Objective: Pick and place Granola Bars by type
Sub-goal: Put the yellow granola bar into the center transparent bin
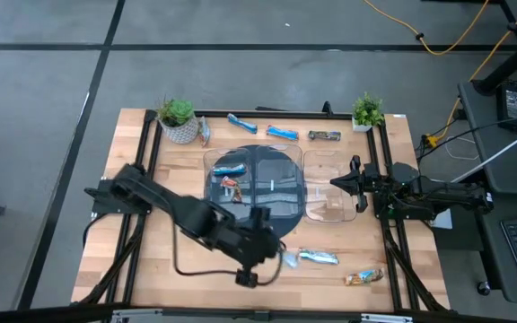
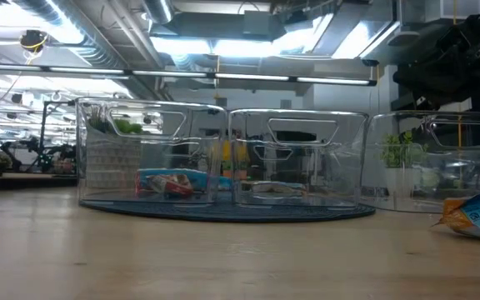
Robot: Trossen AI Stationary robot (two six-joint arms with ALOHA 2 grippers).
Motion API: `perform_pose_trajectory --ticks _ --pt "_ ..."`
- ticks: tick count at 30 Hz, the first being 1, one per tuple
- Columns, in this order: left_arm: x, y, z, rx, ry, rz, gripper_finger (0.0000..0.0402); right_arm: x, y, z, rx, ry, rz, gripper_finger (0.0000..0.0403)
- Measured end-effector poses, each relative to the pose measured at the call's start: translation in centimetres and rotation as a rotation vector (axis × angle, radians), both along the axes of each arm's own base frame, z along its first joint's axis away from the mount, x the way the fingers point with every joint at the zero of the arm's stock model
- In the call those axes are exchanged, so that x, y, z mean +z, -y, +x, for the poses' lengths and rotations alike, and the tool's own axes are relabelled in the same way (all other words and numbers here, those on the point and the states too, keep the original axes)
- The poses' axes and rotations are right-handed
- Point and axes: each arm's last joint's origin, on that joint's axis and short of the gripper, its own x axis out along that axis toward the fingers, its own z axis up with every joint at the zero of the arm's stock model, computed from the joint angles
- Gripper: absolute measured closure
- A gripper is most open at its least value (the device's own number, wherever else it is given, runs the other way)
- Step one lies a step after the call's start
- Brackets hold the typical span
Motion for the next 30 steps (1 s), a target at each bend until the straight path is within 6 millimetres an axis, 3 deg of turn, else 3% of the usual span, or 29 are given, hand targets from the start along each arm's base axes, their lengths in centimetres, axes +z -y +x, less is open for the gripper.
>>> perform_pose_trajectory --ticks 5,11,19,30 --pt "3.5 -1.5 -2.1 0.053 0.124 0.026 0.0396 0.0 0.0 0.0 0.000 0.000 0.000 0.0395" --pt "6.4 -3.0 -3.1 0.055 0.267 0.038 0.0394 0.0 0.0 0.0 0.000 0.000 0.000 0.0395" --pt "7.2 -6.4 -3.2 0.091 0.256 0.129 0.0396 0.0 0.0 0.0 0.000 0.000 0.000 0.0395" --pt "7.4 -15.0 -2.6 0.005 0.152 0.218 0.0396 0.0 0.0 0.0 0.000 0.000 0.000 0.0395"
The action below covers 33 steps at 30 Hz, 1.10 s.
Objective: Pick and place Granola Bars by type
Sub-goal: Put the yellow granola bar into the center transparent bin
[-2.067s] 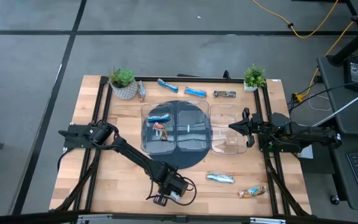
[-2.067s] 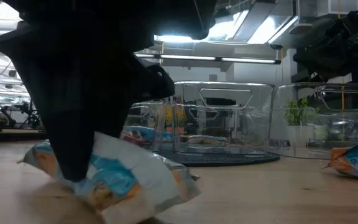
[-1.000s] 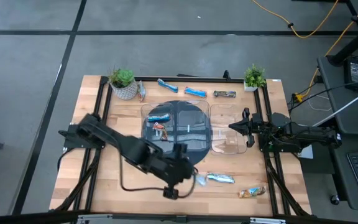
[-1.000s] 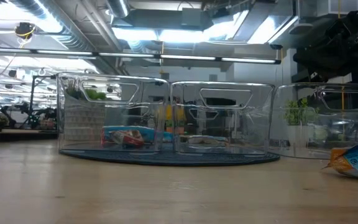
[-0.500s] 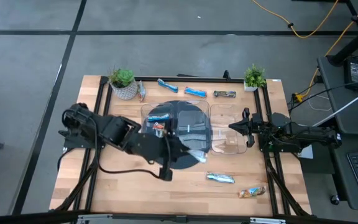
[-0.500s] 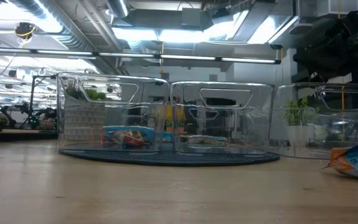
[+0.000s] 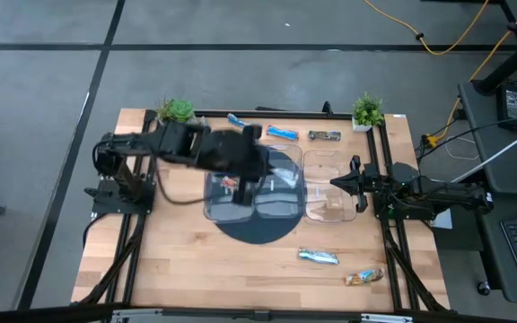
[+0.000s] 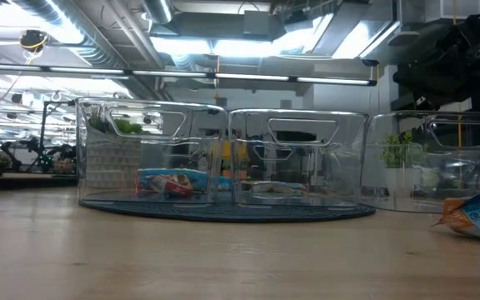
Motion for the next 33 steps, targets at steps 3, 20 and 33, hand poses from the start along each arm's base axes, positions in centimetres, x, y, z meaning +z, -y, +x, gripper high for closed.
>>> perform_pose_trajectory --ticks 3,20,33 --pt "0.0 -2.3 0.2 -0.045 -0.007 -0.026 0.0396 0.0 0.0 0.0 0.000 -0.001 0.000 0.0395" --pt "-2.0 -7.4 2.1 -0.185 -0.054 -0.033 0.0397 0.0 0.0 0.0 0.000 0.000 0.000 0.0395" --pt "-6.5 -8.6 6.3 -0.112 -0.152 -0.062 0.0396 0.0 0.0 0.0 0.000 0.000 0.000 0.0395"
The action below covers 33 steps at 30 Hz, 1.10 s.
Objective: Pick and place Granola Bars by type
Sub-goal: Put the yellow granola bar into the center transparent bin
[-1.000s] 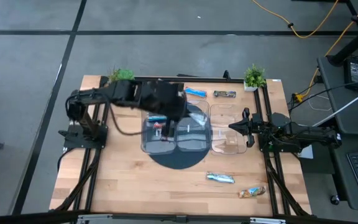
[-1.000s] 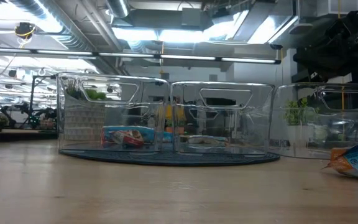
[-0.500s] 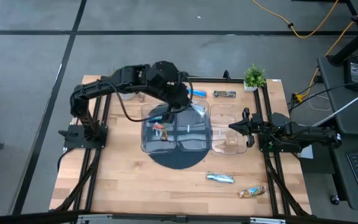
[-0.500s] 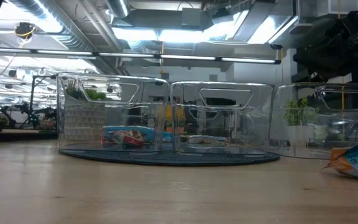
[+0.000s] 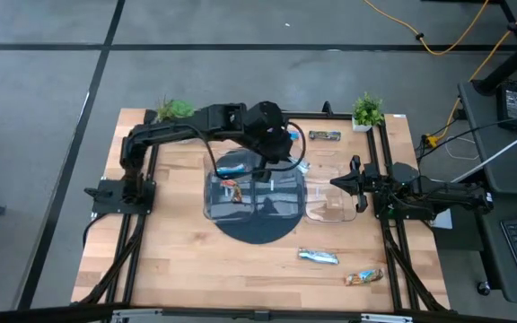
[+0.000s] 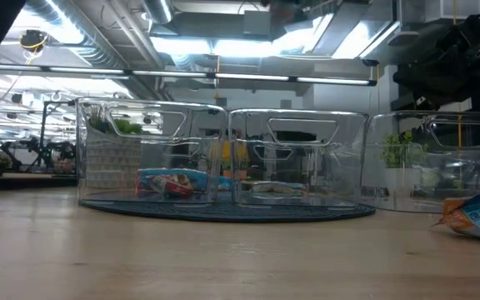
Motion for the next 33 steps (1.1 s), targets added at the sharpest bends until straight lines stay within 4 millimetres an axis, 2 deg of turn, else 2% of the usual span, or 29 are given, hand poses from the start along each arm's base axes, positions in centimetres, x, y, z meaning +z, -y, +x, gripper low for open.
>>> perform_pose_trajectory --ticks 3,10,17,23,33 --pt "-2.1 -0.8 1.0 0.031 -0.083 -0.029 0.0395 0.0 0.0 0.0 0.000 0.000 0.000 0.0395" --pt "-9.7 -2.6 3.8 0.056 -0.366 -0.086 0.0396 0.0 0.0 0.0 0.000 0.000 0.000 0.0395" --pt "-14.8 -2.9 5.9 0.055 -0.470 -0.100 0.0398 0.0 0.0 0.0 0.000 0.000 0.000 0.0395" --pt "-17.0 -2.5 6.7 0.044 -0.515 -0.104 0.0395 0.0 0.0 0.0 0.000 0.000 0.000 0.0395" --pt "-18.6 -2.2 7.5 0.033 -0.524 -0.101 0.0393 0.0 0.0 0.0 0.000 0.000 0.000 0.0395"
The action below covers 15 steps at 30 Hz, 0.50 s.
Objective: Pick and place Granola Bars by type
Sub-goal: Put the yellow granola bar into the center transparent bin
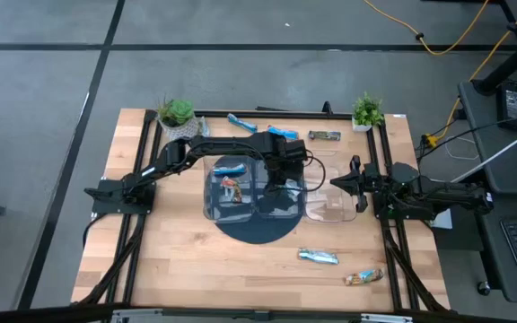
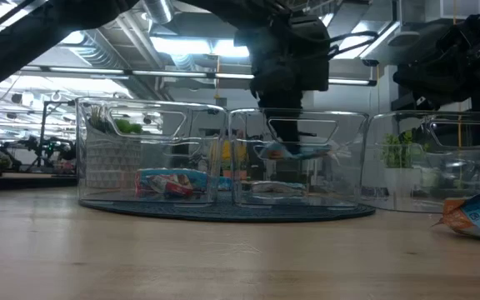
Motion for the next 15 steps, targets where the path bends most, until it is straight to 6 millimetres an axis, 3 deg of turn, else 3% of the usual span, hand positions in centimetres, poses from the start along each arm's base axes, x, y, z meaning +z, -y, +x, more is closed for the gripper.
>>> perform_pose_trajectory --ticks 7,15 --pt "-1.4 0.3 0.0 -0.009 -0.058 -0.007 0.0396 0.0 0.0 0.0 0.000 0.000 0.000 0.0395" --pt "-1.7 0.2 0.1 -0.005 -0.059 -0.008 0.0365 0.0 0.0 0.0 0.000 0.000 0.000 0.0395"
